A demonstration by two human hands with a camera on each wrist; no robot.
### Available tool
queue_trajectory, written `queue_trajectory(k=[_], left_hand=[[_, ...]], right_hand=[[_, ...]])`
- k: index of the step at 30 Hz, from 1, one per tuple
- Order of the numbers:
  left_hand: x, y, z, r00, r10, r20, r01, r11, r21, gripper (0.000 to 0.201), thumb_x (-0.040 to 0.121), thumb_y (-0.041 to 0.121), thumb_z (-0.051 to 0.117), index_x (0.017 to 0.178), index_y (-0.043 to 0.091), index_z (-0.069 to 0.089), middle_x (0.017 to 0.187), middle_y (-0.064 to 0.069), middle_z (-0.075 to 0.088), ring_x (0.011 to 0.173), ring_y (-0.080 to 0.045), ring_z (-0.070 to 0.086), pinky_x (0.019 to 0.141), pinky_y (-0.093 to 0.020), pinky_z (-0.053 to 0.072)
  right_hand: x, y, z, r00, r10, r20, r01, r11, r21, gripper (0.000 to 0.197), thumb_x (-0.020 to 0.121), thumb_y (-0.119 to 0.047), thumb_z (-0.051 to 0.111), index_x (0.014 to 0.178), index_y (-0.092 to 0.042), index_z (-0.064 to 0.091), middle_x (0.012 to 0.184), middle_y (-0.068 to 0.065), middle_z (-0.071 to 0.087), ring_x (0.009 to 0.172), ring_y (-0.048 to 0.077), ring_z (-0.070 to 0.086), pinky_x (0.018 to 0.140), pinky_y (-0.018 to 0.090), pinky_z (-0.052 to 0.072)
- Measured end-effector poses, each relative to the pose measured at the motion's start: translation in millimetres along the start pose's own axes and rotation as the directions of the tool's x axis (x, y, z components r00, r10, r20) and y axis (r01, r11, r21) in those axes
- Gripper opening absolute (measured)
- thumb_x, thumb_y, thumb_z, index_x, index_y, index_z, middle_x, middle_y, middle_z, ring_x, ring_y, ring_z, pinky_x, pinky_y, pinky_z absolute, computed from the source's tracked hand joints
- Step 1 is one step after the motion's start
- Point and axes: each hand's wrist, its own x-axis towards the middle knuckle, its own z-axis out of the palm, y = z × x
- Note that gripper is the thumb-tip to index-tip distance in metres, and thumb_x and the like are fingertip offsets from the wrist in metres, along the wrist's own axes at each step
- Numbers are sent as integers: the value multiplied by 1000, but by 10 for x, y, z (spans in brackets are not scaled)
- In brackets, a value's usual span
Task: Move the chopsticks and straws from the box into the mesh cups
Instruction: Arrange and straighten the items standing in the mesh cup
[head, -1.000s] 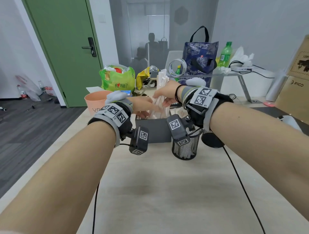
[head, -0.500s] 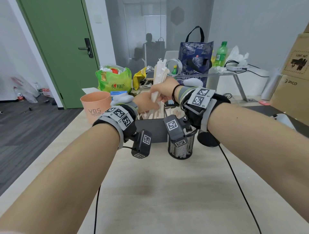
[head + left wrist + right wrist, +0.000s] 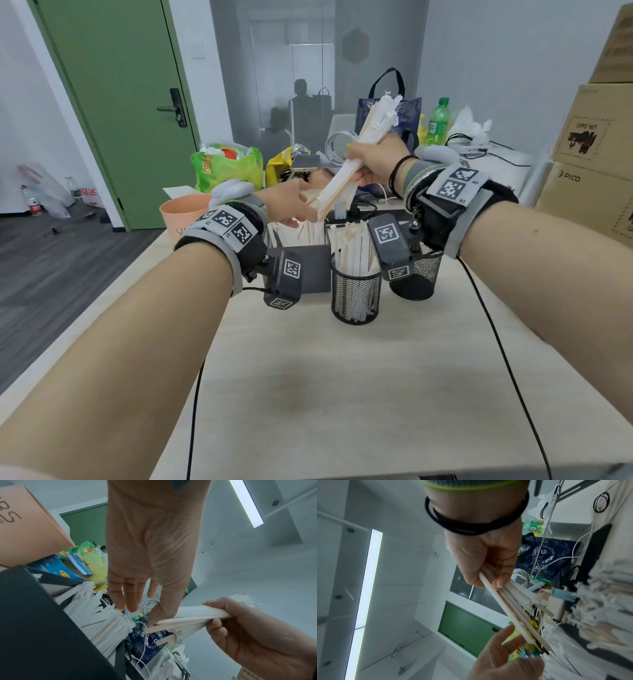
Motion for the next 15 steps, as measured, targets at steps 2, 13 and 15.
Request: queue_trajectory(k=[2,13,15], left_hand=[[5,0,5,998,-50,26,49,998,47,69,87,4,60,147,12,28,123,-10,53,94,-21,56,80,-27,52],[58,-111,36,996,2,-92,19,975,220,29,91,19,61,112,0,66,79,-7,64,60,-8,55,60,-16,50],[26,-39,34,991,70,-118,-42,974,223,25,91,16,59,111,1,66,77,-5,65,55,-4,57,51,-12,49]], right_hand=[[-35,-12,-72,1000,1,2,-1,1000,7,18,84,-3,57,69,-4,48,61,13,54,24,6,51,33,18,47],[-165,-89,-108,996,-16,87,16,1000,7,17,84,-4,59,69,-3,51,64,16,56,27,7,52,33,18,45],[-181,-110,-134,996,-23,92,24,1000,-10,14,84,-4,60,73,-2,52,64,16,57,28,7,53,34,19,47]])
